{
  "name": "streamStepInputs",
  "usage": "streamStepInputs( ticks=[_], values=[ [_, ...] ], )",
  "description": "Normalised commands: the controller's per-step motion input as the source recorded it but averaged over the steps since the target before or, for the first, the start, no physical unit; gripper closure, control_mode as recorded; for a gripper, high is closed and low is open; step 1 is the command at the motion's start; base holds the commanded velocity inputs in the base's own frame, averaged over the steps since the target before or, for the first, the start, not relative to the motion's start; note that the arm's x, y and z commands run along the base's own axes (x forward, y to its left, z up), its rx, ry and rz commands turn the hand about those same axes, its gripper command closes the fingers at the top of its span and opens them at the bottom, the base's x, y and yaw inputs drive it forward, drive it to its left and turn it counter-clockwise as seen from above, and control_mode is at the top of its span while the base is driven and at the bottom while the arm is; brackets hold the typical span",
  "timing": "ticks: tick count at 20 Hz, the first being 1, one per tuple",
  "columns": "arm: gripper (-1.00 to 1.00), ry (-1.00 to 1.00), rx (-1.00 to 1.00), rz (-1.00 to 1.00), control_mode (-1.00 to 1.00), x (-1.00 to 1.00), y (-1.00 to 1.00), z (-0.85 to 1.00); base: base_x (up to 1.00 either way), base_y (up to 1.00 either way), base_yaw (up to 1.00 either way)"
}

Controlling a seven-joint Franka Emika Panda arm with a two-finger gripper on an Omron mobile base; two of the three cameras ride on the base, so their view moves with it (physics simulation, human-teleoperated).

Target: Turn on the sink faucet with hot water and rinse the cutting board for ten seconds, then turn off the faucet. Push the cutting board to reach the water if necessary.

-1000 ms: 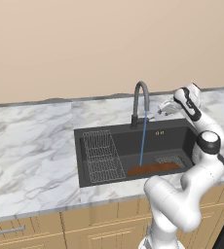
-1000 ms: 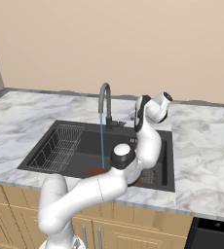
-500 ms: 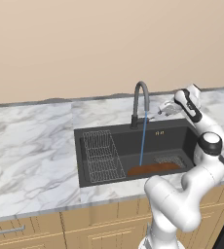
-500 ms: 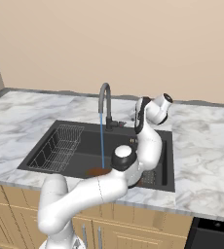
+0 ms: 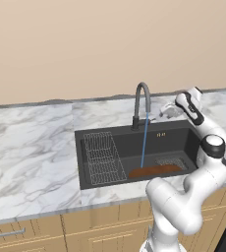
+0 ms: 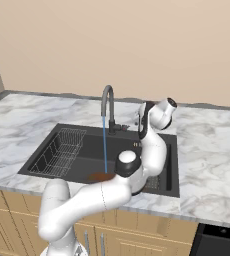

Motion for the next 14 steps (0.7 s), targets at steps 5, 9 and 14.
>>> streamStepInputs(
  ticks=[5, 9, 14],
  values=[
    [-1.00, -0.01, -0.01, -0.01, -1.00, 0.00, 0.00, -0.22, 0.00, 0.00, 0.00],
    [-1.00, -0.03, -0.01, 0.00, -1.00, 0.00, 0.03, -0.11, 0.00, 0.00, 0.00],
    [-1.00, -0.01, 0.00, 0.00, -1.00, 0.00, 0.13, 0.00, 0.00, 0.00, 0.00]
  ],
)
